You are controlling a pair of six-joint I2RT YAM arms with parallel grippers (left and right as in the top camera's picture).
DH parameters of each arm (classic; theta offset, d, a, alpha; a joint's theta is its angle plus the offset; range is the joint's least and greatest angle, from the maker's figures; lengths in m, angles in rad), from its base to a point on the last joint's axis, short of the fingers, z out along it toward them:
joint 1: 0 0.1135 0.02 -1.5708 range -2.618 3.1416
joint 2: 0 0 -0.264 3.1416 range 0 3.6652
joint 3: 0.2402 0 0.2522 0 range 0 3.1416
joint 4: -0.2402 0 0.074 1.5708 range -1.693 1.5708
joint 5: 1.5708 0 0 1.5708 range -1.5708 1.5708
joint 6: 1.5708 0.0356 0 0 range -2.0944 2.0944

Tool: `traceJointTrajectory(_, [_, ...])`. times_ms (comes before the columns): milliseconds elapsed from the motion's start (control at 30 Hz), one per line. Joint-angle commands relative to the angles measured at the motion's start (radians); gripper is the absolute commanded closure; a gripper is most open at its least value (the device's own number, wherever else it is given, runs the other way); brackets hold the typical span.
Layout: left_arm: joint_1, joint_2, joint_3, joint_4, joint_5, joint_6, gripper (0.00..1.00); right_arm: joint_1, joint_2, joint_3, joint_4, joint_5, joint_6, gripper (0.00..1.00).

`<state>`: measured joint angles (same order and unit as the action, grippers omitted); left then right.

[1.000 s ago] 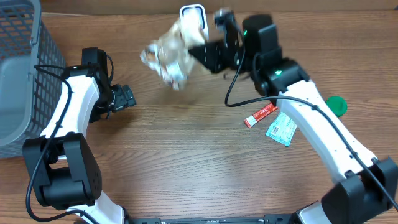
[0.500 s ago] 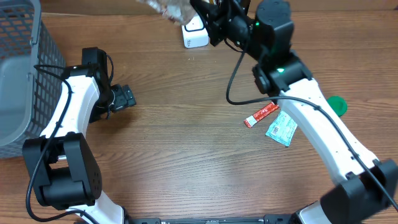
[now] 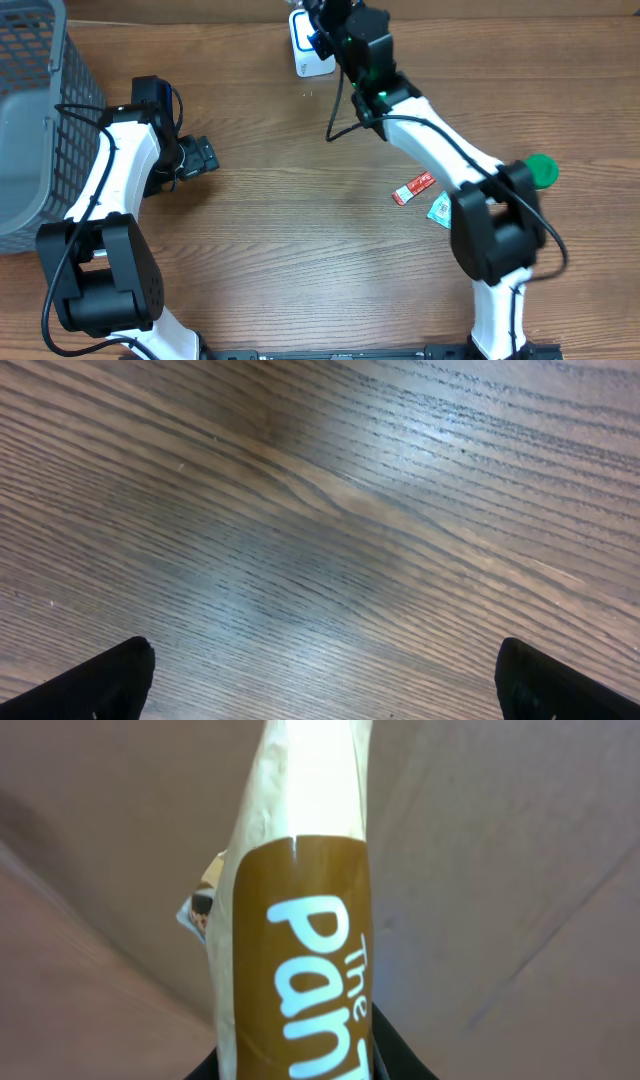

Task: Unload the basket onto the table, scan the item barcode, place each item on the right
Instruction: 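Lift the brown bag with the right gripper toward the scanner, then hold the brown bag's label in front of the scanner window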

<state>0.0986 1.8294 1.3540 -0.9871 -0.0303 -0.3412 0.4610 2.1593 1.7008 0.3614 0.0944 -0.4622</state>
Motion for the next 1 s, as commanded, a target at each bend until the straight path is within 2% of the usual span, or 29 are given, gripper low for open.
traceJointTrajectory(0, [-0.002, 0.008, 0.016, 0.000, 0.008, -0.006, 0.00, 0.009, 0.072, 0.043, 0.093, 0.089, -0.210, 0.96])
traceJointTrajectory(100, [-0.002, 0.008, 0.016, 0.000, 0.008, -0.006, 0.00, 0.009, 0.132, 0.043, 0.189, 0.089, -0.290, 0.97])
traceJointTrajectory(367, [-0.002, 0.008, 0.016, 0.000, 0.008, -0.006, 0.00, 0.009, 0.194, 0.043, 0.283, 0.083, -0.294, 0.97])
traceJointTrajectory(667, [-0.002, 0.008, 0.016, 0.000, 0.008, -0.006, 0.00, 0.010, 0.241, 0.064, 0.312, 0.058, -0.290, 0.96])
traceJointTrajectory(967, [-0.002, 0.008, 0.016, 0.000, 0.008, -0.006, 0.00, 0.024, 0.295, 0.064, 0.299, 0.043, -0.214, 0.96])
